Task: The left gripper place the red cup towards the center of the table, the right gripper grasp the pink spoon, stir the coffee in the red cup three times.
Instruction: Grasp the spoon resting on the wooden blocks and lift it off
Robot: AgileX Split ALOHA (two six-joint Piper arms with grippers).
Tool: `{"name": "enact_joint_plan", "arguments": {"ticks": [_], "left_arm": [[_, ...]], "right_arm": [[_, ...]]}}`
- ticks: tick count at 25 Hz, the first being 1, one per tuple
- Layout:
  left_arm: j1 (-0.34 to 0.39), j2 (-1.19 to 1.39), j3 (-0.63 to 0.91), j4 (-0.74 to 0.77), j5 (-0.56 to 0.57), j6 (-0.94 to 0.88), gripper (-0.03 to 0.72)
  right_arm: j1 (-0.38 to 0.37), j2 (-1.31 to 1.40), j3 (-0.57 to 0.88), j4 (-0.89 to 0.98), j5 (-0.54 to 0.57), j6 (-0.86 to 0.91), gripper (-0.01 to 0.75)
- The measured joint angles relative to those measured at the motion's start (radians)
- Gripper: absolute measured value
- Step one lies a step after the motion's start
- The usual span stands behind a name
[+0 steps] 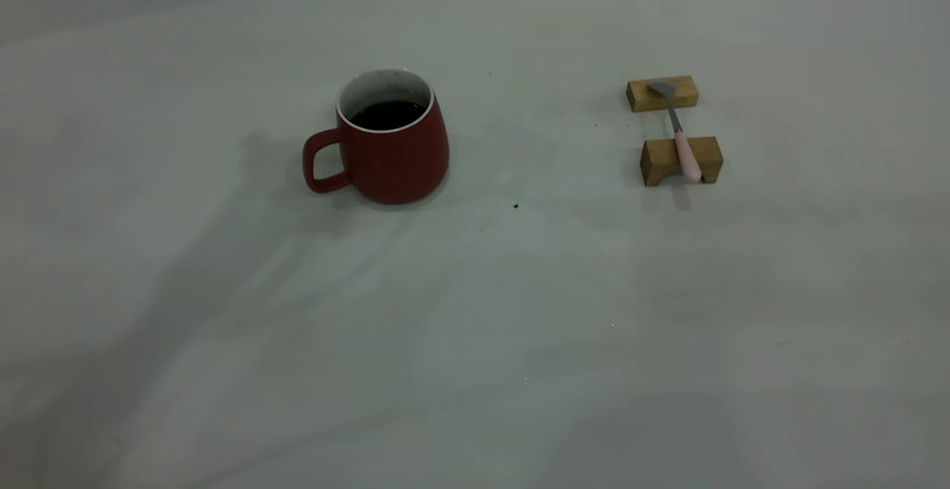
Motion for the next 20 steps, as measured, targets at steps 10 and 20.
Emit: {"name": "enact_joint_plan", "arguments": {"ticks": [10,20], "left_arm": [[0.0,-0.3,-0.022,-0.008,0.168,-0.178,0.369],[0.004,-0.777,0.283,-0.058,0.168,-0.318,0.277]], "right_arm": [[0.0,0.0,0.0,0.0,0.0,0.0,0.388],[0.0,0.0,0.0,0.0,0.0,0.0,0.388]]}}
